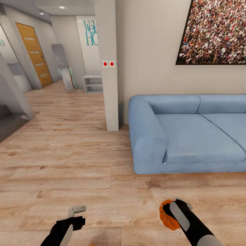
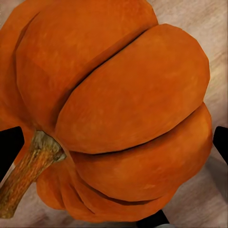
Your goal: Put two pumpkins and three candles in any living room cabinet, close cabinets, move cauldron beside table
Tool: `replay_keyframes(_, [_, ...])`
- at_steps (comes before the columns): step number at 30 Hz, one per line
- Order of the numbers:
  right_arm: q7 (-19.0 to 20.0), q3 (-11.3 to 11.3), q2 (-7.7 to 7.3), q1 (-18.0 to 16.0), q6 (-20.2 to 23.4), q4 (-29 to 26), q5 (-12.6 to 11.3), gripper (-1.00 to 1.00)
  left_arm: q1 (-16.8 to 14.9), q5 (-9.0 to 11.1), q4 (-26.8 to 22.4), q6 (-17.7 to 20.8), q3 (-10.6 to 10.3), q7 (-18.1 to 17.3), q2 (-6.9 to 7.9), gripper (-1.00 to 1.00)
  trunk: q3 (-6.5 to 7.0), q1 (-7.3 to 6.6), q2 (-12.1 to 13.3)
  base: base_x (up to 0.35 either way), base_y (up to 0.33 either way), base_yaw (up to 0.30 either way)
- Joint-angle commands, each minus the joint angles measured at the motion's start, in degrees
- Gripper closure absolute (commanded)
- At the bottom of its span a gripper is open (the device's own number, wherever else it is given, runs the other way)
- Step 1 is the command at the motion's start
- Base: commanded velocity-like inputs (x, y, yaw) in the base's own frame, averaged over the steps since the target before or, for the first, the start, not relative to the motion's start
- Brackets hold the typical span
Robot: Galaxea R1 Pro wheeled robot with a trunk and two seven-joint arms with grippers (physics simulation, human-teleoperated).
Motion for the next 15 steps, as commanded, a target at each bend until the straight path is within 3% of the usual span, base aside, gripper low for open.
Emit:
replay_keyframes(1, [0.2, 0.0, 0.00, 0.0, 0.0, 0.0, 0.0, 1.00, 0.0, 0.0, -0.1, 0.2, 0.1, 0.0, 0.02, -1.00, -0.18, 0.23, -0.4, 0.000, 0.000, 0.000])
replay_keyframes(6, [0.3, 0.0, 0.48, 0.0, -0.2, 0.0, 0.4, 1.00, -0.2, 0.1, -0.1, 1.7, 0.2, -0.1, 0.19, -1.00, -1.08, 1.32, -2.4, 0.000, 0.000, 0.000])
replay_keyframes(9, [0.2, 0.0, 0.55, 0.0, -0.4, 0.0, 0.4, 1.00, -1.2, 0.5, 0.1, 2.8, 0.6, -0.2, 1.10, -1.00, -1.62, 1.98, -3.6, 0.000, 0.000, 0.000])
replay_keyframes(10, [0.1, 0.0, 0.56, 0.0, -0.4, 0.0, 0.4, 1.00, -1.6, 1.0, 0.3, 3.2, 1.9, -0.9, 2.26, -1.00, -1.80, 2.20, -4.0, 0.000, 0.000, 0.000])
replay_keyframes(15, [0.1, 0.0, 0.57, 0.0, -0.4, 0.0, 0.3, 1.00, -1.9, 1.5, 0.4, 4.0, 3.7, -5.5, 3.88, -1.00, -2.70, 3.30, -6.0, 0.000, 0.000, 0.000])
